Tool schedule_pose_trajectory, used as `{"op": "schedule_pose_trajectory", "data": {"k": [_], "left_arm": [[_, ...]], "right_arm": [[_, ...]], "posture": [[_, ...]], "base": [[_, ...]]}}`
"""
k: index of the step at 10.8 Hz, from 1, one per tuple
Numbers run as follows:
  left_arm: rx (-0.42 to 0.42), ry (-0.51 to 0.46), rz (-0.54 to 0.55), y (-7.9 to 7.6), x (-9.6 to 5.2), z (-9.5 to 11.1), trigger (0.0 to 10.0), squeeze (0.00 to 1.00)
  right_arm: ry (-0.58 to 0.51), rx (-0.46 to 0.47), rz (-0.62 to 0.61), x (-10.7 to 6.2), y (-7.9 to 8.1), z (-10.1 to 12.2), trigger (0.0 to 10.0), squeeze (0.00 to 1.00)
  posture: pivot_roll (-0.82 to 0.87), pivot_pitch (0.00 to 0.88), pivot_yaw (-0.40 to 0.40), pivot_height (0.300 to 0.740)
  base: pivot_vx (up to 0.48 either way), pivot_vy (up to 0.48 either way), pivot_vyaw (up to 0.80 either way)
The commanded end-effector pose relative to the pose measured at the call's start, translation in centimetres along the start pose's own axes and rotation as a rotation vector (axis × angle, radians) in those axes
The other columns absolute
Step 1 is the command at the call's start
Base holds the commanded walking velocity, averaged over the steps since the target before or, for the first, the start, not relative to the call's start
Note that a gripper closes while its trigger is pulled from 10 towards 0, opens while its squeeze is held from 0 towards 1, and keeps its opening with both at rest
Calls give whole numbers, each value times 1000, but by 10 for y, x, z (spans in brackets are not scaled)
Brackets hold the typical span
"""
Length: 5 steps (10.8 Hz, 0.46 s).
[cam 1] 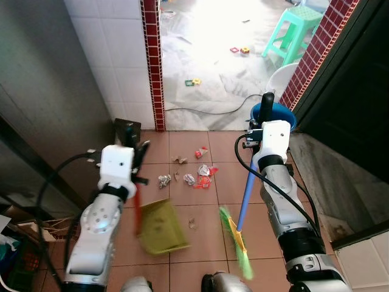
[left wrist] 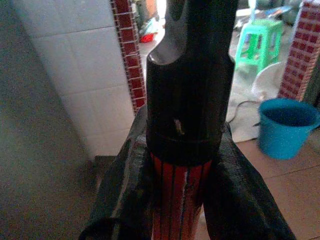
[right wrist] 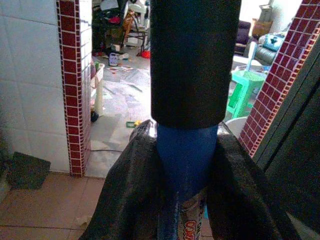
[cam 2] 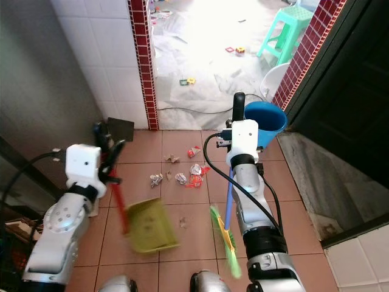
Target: Sweep floor
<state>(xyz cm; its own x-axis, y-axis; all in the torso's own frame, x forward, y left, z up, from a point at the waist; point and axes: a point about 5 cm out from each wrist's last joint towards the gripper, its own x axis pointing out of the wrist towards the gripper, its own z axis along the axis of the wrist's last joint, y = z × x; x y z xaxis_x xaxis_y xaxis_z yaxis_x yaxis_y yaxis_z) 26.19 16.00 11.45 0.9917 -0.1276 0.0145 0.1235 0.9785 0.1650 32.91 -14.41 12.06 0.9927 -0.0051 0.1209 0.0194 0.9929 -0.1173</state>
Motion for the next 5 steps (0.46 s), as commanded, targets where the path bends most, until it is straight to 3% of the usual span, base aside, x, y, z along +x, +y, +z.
{"op": "schedule_pose_trajectory", "data": {"k": [1,2,5], "left_arm": [[20,-52,10,3,6,8,10000,0],[28,-27,23,5,9,2,10000,0],[-18,-23,-25,-16,25,-3,10000,0]], "right_arm": [[-63,-1,-16,6,-5,14,10000,0],[-73,-7,-21,7,-5,16,10000,0],[-79,5,-12,9,-1,18,10000,0]], "posture": [[-16,74,-30,740],[-20,73,-29,740],[-22,83,-62,740]], "base": [[0,0,0],[0,0,0],[0,0,0]]}}
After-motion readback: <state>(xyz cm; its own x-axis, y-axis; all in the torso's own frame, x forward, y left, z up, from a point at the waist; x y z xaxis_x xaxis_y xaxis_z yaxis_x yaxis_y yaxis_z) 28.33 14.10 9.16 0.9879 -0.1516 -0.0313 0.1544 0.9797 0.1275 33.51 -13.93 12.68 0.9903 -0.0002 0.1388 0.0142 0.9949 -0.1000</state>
